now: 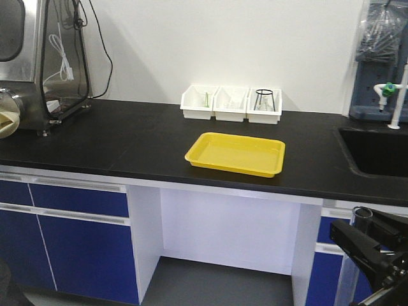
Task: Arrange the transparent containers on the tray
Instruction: 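Hold both tubes upright while the base drives to the yellow tray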
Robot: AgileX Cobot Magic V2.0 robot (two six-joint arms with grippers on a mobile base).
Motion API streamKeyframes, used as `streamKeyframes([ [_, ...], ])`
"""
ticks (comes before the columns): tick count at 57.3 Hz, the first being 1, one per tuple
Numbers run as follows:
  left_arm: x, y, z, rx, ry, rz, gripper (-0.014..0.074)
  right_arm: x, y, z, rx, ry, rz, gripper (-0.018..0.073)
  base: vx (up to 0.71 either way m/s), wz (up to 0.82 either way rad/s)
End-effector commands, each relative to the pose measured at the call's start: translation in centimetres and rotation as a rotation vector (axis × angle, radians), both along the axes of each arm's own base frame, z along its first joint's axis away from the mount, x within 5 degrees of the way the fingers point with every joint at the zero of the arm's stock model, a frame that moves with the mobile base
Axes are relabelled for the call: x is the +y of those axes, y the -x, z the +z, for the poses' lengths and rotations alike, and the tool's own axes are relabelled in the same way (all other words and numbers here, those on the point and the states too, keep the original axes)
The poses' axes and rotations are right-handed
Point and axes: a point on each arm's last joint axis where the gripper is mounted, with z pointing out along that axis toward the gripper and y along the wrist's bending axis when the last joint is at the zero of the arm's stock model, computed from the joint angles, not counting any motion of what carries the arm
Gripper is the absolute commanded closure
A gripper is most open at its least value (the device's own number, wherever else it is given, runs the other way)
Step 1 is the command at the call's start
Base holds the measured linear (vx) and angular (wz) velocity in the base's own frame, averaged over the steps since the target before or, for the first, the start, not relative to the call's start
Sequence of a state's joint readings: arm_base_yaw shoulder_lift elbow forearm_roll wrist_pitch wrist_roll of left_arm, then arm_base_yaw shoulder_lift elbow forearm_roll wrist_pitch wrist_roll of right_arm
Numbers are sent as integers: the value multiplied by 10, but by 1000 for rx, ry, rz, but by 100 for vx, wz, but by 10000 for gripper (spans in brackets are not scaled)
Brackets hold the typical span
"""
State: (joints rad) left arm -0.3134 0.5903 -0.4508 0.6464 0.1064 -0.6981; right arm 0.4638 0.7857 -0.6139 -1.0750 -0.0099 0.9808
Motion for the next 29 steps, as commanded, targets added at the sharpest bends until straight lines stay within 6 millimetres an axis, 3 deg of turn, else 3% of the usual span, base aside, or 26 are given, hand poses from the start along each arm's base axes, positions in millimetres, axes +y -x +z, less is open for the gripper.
streamKeyframes([
  [1,-5,1,14,-73,33,-47,603,2,2,14,-49,-21,27,572,29,13],
  [29,-5,1,14,-73,33,-47,603,2,2,14,-49,-21,28,571,34,7],
])
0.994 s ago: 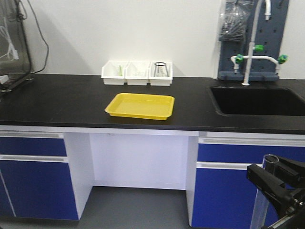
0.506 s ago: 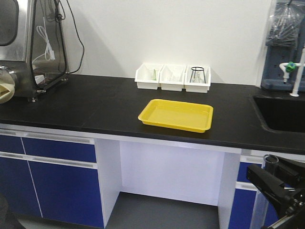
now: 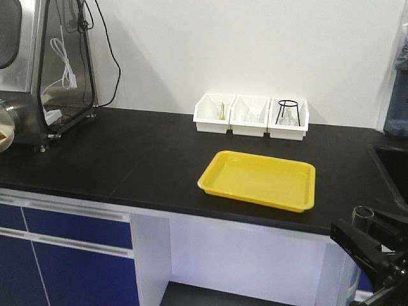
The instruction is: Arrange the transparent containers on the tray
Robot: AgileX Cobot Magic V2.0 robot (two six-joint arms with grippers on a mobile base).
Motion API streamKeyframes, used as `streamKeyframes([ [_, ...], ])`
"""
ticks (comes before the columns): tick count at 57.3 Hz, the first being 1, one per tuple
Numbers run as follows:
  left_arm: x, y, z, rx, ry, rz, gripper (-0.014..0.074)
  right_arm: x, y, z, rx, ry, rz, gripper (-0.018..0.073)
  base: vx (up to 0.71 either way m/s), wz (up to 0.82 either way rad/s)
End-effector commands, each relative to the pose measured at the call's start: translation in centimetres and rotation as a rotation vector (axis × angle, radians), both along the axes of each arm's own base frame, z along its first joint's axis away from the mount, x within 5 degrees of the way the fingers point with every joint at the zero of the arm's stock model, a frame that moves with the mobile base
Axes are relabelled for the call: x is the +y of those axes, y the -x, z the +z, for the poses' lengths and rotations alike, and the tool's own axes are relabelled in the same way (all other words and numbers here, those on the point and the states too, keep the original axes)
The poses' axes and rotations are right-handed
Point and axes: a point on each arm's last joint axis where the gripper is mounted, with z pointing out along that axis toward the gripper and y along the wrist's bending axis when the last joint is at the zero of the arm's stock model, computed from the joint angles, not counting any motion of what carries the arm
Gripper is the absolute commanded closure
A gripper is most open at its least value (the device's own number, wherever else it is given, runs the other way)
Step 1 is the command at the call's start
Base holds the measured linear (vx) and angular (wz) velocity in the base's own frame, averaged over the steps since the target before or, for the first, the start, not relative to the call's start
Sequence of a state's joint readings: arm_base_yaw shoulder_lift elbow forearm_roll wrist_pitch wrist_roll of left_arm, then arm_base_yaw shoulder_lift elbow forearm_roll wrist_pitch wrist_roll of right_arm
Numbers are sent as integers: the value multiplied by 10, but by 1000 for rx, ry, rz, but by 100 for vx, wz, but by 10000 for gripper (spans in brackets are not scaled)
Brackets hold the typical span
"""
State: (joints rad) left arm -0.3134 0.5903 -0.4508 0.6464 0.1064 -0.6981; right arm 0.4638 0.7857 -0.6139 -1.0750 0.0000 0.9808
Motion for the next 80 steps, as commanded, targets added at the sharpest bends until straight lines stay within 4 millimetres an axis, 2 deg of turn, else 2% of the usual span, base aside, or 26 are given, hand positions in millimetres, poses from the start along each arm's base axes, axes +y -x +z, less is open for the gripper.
streamKeyframes([
  [1,-5,1,14,-73,33,-47,603,2,3,14,-53,-23,36,571,40,4],
  [36,-5,1,14,-73,33,-47,603,2,3,14,-53,-24,36,571,42,-7],
  [80,-5,1,14,-73,33,-47,603,2,3,14,-53,-23,37,571,32,-39],
])
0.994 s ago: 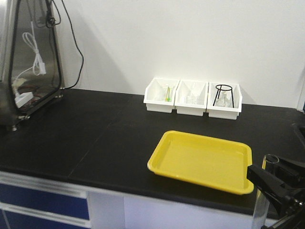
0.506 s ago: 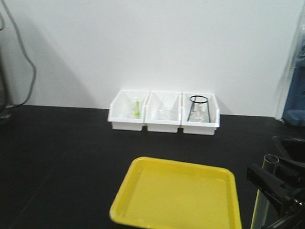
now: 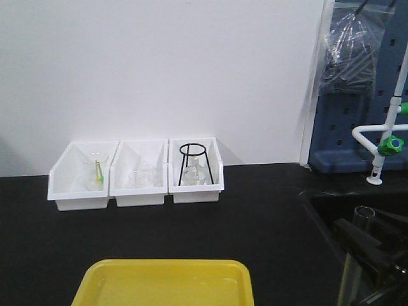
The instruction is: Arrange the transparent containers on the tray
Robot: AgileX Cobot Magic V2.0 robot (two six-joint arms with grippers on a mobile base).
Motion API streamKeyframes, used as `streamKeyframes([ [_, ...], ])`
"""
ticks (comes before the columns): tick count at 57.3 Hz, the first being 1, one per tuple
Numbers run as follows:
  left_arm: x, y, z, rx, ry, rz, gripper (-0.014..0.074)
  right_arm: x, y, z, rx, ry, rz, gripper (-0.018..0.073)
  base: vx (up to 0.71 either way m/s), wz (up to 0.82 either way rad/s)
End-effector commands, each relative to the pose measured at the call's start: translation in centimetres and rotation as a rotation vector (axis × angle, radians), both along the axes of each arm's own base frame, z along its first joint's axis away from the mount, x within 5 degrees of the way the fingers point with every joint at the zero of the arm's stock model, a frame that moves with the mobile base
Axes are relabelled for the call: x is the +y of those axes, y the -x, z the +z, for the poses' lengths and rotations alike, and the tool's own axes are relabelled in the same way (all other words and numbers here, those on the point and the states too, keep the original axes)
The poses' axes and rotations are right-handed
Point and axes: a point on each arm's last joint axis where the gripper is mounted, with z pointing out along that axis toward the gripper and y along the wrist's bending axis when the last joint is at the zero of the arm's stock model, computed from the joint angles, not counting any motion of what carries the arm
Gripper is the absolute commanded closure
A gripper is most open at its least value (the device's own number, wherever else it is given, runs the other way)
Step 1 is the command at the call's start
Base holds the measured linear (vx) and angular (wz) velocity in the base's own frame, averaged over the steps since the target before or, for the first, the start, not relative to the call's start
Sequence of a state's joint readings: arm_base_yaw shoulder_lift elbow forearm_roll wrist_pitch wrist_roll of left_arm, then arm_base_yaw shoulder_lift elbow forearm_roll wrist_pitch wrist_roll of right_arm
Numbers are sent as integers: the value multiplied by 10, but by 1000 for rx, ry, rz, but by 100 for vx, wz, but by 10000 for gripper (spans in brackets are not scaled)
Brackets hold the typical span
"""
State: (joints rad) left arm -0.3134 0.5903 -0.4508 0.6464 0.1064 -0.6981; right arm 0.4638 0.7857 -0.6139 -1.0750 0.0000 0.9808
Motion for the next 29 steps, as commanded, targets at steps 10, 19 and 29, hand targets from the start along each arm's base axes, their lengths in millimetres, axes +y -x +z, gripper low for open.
streamKeyframes([
  [10,-5,0,14,-72,33,-47,603,2,3,14,-53,-23,37,571,19,-17],
  [19,-5,0,14,-72,33,-47,603,2,3,14,-53,-23,37,571,15,3],
  [29,-5,0,14,-72,33,-47,603,2,3,14,-53,-23,37,571,13,11],
])
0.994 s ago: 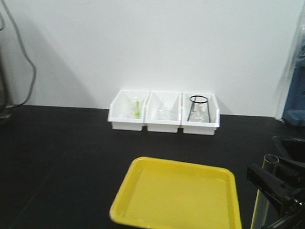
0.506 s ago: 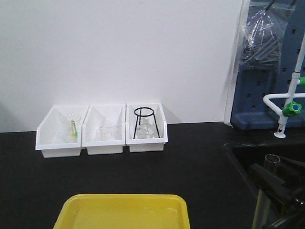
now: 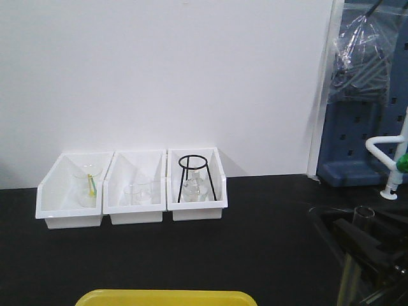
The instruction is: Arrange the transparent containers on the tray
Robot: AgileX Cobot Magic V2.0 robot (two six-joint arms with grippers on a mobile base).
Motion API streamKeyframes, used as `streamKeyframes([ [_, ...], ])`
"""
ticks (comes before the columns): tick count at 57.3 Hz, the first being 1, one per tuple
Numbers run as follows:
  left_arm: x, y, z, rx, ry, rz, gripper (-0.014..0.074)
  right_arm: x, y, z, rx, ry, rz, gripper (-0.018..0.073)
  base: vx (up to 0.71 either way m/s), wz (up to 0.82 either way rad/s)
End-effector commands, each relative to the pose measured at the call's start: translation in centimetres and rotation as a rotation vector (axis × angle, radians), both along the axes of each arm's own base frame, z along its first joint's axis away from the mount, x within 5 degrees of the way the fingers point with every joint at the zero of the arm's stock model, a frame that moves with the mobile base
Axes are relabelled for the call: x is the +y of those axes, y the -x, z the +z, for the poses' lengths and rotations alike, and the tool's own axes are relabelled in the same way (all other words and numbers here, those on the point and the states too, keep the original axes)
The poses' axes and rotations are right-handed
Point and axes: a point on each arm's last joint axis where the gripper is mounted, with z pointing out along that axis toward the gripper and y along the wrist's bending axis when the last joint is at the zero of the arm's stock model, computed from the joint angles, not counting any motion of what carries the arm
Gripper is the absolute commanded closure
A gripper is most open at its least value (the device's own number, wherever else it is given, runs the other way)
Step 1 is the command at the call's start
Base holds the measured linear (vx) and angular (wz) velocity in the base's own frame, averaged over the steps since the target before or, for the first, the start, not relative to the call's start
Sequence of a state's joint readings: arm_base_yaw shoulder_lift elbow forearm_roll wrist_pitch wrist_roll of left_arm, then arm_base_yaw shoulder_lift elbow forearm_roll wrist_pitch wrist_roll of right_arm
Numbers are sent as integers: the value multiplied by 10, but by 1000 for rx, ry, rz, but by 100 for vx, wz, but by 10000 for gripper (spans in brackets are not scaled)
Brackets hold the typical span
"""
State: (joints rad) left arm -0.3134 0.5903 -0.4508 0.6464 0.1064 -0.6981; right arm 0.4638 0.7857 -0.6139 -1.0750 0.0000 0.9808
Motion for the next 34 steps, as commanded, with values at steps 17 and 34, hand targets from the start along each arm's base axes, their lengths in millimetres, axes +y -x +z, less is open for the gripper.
streamKeyframes([
  [17,-5,0,14,-72,33,-47,603,2,3,14,-53,-23,37,571,8,10],
  [34,-5,0,14,-72,33,-47,603,2,3,14,-53,-23,37,571,2,2],
])
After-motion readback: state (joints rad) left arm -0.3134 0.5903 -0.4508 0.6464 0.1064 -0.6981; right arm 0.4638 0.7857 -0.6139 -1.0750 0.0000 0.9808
